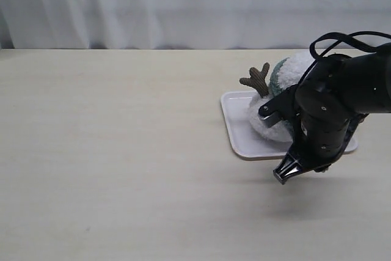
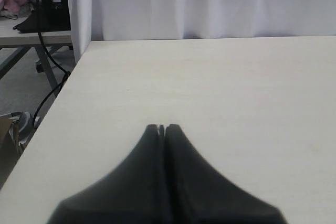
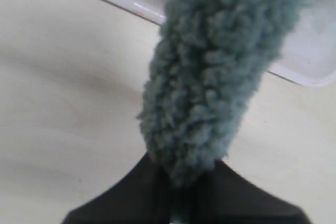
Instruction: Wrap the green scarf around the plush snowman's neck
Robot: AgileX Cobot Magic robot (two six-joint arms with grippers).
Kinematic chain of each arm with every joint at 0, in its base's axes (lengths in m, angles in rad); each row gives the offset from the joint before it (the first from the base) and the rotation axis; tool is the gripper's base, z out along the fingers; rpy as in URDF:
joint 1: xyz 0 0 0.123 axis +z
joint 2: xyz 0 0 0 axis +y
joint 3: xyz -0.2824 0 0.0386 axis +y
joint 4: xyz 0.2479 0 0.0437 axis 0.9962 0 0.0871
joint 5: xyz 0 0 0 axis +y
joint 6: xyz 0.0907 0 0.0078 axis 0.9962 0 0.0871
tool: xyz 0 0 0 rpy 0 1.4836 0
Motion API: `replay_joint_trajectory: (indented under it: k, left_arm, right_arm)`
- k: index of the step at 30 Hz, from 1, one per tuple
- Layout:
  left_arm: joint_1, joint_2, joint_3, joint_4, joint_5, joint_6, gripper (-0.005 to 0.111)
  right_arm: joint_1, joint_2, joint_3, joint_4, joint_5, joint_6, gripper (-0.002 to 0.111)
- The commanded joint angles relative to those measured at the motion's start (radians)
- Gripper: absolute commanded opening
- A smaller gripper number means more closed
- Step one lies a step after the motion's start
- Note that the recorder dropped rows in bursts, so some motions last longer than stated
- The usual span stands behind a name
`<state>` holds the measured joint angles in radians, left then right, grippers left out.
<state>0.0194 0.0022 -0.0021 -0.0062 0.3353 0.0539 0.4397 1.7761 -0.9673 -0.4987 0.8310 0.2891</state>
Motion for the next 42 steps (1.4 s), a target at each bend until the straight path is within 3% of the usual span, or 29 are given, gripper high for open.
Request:
replay_joint_trajectory:
  k: [1, 6, 14, 24, 27, 36, 42]
  left_arm:
    - [-0.009, -0.002, 0.002, -0.005, -0.012, -0.004, 0.000]
    - [-0.009, -0.002, 0.002, -0.005, -0.012, -0.004, 0.000]
    - [-0.009, -0.002, 0.002, -0.005, -0.012, -0.004, 0.000]
    - [-0.009, -0.002, 0.002, -0.005, -0.012, -0.004, 0.000]
    - [-0.009, -0.002, 0.002, -0.005, -0.012, -0.004, 0.000]
    - [-0.009, -0.002, 0.002, -0.005, -0.012, -0.004, 0.000]
    - [-0.009, -0.002, 0.002, -0.005, -0.012, -0.004, 0.000]
  right_arm:
    - [-0.006, -0.011, 0.004, -0.050, 0.042, 0.011, 0.004]
    - [-0.006, -0.011, 0.004, -0.144, 0.124, 0.029, 0.004]
    - [-0.006, -0.009, 0.008, -0.138, 0.094, 0.036, 0.005]
    - [-0.006, -0.010, 0.042, -0.169, 0.070, 0.020, 0.050]
    - [-0.006, -0.010, 0.042, -0.169, 0.099, 0.020, 0.057]
    - [-0.006, -0.010, -0.068, -0.114, 0.361, 0.048, 0.058]
    - [-0.020, -0.081, -0.079, -0.201, 0.358, 0.151, 0.054]
